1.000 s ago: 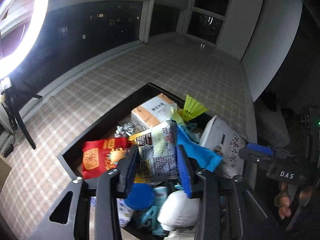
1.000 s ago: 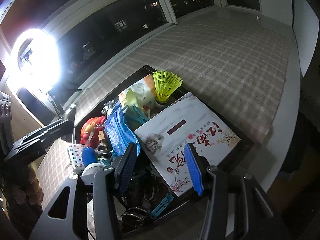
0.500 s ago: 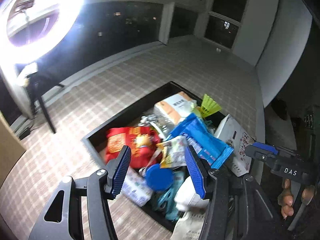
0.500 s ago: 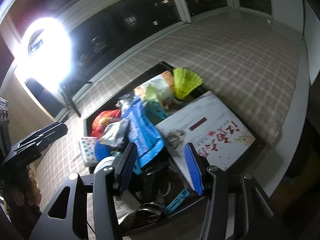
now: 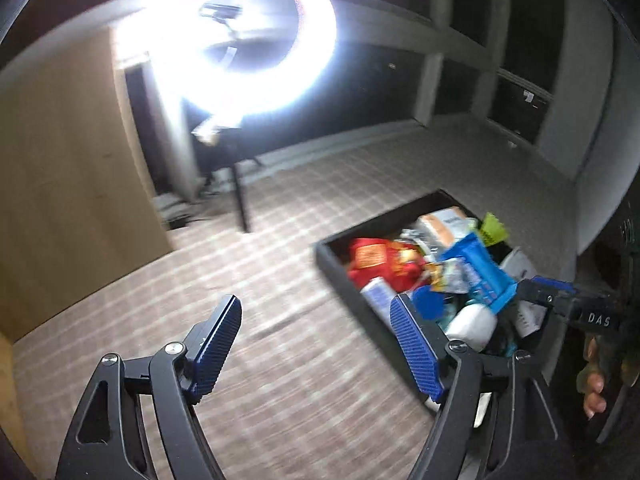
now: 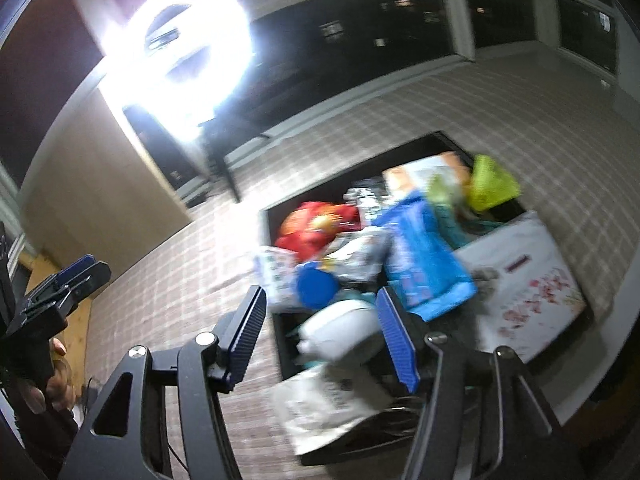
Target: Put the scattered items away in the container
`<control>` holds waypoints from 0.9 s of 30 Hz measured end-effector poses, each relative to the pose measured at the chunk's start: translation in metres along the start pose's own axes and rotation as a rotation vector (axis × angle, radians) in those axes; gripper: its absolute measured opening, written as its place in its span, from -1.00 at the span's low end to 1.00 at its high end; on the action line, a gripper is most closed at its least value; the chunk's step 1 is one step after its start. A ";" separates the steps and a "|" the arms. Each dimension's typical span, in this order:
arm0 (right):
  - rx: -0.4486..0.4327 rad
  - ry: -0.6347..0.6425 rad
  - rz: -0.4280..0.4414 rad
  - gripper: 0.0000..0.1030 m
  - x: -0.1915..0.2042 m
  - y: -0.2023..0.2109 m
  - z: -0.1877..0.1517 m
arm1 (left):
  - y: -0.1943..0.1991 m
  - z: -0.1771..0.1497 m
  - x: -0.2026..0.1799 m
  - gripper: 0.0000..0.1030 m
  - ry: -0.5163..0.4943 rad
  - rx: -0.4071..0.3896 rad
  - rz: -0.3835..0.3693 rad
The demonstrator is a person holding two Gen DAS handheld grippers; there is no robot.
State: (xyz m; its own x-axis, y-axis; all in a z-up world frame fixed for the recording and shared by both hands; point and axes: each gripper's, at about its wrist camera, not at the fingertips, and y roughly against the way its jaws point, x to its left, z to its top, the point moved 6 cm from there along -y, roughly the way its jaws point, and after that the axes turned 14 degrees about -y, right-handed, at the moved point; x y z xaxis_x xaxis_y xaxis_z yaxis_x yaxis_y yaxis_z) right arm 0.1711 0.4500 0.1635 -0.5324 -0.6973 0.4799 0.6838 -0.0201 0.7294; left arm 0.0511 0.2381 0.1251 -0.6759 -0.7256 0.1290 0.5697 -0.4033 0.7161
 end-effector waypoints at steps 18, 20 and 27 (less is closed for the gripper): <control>0.059 0.293 0.114 0.39 0.148 -0.005 -0.097 | 0.109 -0.147 0.095 0.50 0.306 0.074 0.230; 0.049 0.325 0.126 0.41 0.161 -0.002 -0.109 | 0.117 -0.160 0.101 0.50 0.335 0.083 0.250; 0.080 0.396 0.163 0.45 0.191 -0.014 -0.142 | 0.130 -0.194 0.116 0.51 0.399 0.104 0.293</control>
State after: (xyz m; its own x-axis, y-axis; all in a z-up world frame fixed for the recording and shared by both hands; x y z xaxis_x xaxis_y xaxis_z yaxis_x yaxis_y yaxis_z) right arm 0.1310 0.2156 0.1757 -0.1774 -0.9083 0.3788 0.6938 0.1576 0.7027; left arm 0.1375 -0.0070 0.0999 -0.2517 -0.9647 0.0777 0.6455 -0.1075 0.7562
